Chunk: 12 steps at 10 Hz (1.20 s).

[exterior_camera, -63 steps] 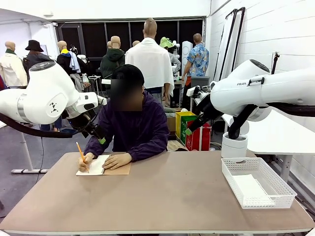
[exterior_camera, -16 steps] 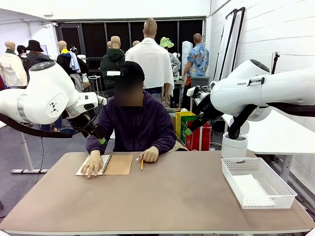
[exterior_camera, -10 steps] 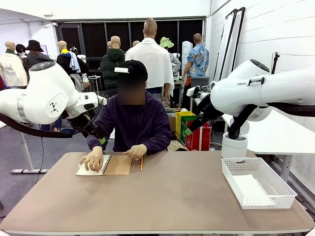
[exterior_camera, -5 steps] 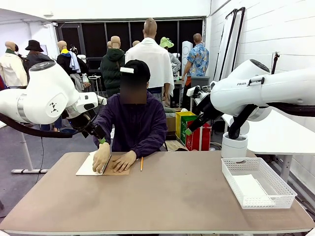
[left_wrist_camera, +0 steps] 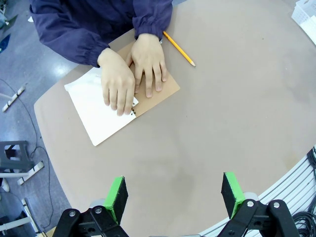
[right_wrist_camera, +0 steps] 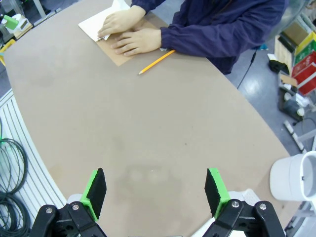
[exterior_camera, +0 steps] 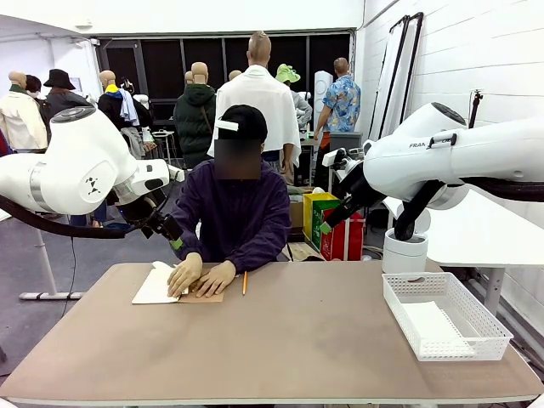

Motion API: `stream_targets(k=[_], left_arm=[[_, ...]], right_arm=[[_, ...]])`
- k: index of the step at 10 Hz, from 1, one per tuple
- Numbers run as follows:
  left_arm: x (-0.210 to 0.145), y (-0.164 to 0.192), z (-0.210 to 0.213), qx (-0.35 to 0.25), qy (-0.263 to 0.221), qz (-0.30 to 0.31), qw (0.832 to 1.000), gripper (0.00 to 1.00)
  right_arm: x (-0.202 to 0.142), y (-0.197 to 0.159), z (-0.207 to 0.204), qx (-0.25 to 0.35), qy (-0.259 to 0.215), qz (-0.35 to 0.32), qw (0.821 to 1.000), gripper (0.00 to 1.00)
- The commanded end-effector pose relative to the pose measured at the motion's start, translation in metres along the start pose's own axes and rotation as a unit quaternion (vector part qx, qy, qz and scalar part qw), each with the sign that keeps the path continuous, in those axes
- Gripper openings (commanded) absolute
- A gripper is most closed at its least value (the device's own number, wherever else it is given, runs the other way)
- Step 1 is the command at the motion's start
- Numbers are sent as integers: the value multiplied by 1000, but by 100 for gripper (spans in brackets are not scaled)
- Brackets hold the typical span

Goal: Sort the paper based on its condition.
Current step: If a person hands you a paper, place it in the Organizing basket , and if it's crumpled, put it in the Trash can.

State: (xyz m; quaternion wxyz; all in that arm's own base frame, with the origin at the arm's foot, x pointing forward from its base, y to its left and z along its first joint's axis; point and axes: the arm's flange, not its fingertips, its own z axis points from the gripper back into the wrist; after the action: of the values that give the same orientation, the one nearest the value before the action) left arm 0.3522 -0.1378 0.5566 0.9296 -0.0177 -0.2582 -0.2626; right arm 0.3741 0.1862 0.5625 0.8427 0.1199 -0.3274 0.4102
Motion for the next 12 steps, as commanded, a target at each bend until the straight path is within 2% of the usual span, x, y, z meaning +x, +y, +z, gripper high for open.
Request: stream_targets(k=[1,12], left_arm=[[0,1,1,-5,-3,2,1000,100],[0,1,1,-5,-3,2,1000,100]], right_arm=[[0,0,0,-3,1,0,1000,100],[0,0,0,-3,1,0,1000,100]])
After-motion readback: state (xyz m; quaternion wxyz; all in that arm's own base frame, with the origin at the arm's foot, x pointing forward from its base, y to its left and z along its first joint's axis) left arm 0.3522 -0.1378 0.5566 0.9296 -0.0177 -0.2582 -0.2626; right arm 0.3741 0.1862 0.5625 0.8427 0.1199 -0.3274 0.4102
